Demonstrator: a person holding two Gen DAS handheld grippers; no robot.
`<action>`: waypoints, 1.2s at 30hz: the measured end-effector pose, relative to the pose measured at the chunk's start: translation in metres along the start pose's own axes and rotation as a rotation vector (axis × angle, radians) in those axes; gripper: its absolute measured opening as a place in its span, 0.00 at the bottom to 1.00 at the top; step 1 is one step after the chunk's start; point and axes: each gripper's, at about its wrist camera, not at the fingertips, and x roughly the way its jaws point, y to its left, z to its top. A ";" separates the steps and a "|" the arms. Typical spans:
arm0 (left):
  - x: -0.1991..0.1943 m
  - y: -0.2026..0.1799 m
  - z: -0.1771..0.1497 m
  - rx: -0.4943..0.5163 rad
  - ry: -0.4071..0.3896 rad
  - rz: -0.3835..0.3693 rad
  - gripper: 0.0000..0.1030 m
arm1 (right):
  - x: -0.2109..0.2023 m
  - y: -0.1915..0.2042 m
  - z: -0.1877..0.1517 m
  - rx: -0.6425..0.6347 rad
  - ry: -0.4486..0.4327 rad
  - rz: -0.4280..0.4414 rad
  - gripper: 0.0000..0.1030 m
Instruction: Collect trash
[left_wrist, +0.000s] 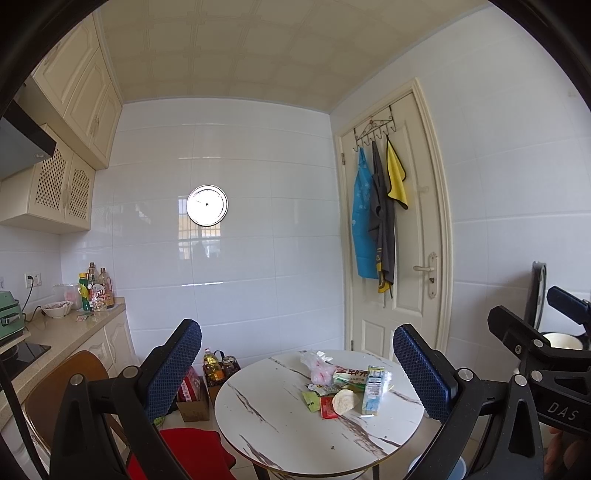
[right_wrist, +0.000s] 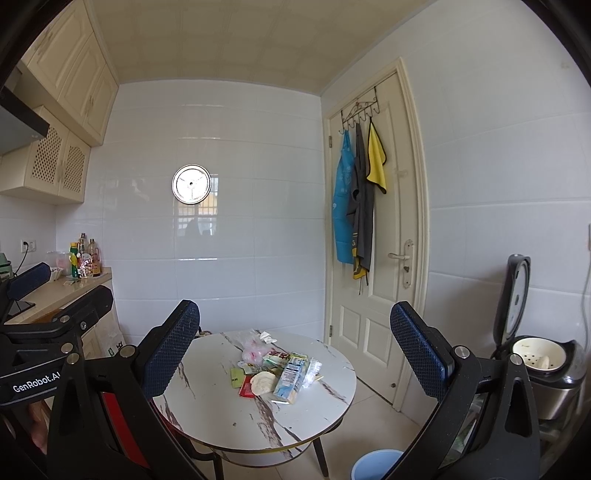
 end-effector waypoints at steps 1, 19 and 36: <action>0.000 0.000 0.000 0.001 0.000 -0.002 0.99 | 0.000 0.000 0.000 0.000 0.000 -0.001 1.00; 0.003 -0.003 0.001 0.002 0.012 -0.002 0.99 | 0.003 -0.002 -0.003 0.011 0.005 -0.003 1.00; 0.094 -0.011 -0.028 0.016 0.181 -0.014 0.99 | 0.051 -0.049 -0.045 0.047 0.093 -0.053 1.00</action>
